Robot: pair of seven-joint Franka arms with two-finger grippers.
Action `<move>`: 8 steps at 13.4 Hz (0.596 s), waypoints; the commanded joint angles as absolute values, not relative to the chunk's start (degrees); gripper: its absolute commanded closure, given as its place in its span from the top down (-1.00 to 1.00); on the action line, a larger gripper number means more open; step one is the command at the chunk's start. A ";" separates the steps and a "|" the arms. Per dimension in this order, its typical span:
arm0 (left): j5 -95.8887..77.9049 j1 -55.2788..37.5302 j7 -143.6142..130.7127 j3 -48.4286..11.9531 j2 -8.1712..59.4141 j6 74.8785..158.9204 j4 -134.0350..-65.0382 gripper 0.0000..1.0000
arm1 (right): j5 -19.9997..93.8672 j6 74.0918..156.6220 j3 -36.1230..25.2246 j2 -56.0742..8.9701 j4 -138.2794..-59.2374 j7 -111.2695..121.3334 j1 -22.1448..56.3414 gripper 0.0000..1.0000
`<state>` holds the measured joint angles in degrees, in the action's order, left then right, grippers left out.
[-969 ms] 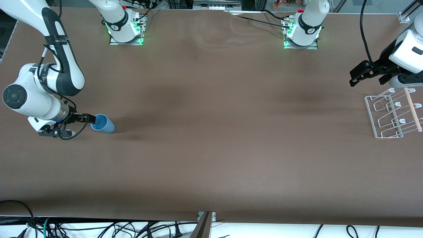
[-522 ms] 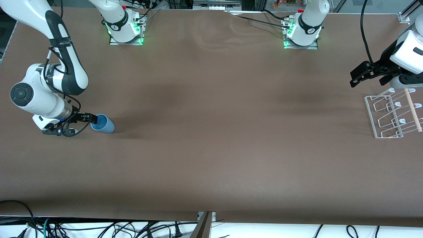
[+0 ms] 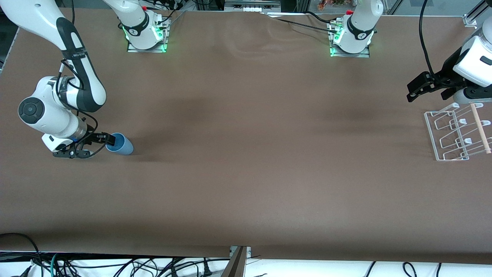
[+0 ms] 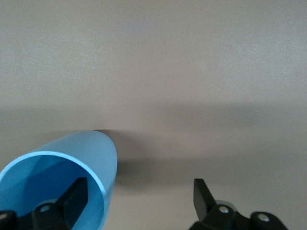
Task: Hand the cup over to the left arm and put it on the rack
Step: 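Reach the right gripper down to the blue cup's rim, then close the right gripper on the blue cup's rim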
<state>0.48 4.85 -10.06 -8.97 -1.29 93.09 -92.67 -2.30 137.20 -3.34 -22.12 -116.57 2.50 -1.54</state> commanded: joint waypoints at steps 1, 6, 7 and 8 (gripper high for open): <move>0.62 4.75 -10.37 -8.96 -0.35 92.37 -90.70 1.00 | -1.93 138.52 -3.16 -22.32 -117.25 3.52 -2.02 0.05; 0.62 4.75 -10.37 -8.88 -0.35 92.37 -90.70 1.00 | -2.02 137.99 -2.99 -22.32 -117.25 3.60 -1.93 -0.91; 0.62 4.75 -10.37 -8.96 -0.35 92.46 -90.70 1.00 | -2.02 137.90 -2.90 -22.41 -117.25 3.60 -1.93 -1.00; 0.62 4.75 -10.37 -8.96 -0.35 92.46 -90.70 1.00 | -2.02 137.90 -2.81 -22.41 -117.16 3.52 -1.93 -1.00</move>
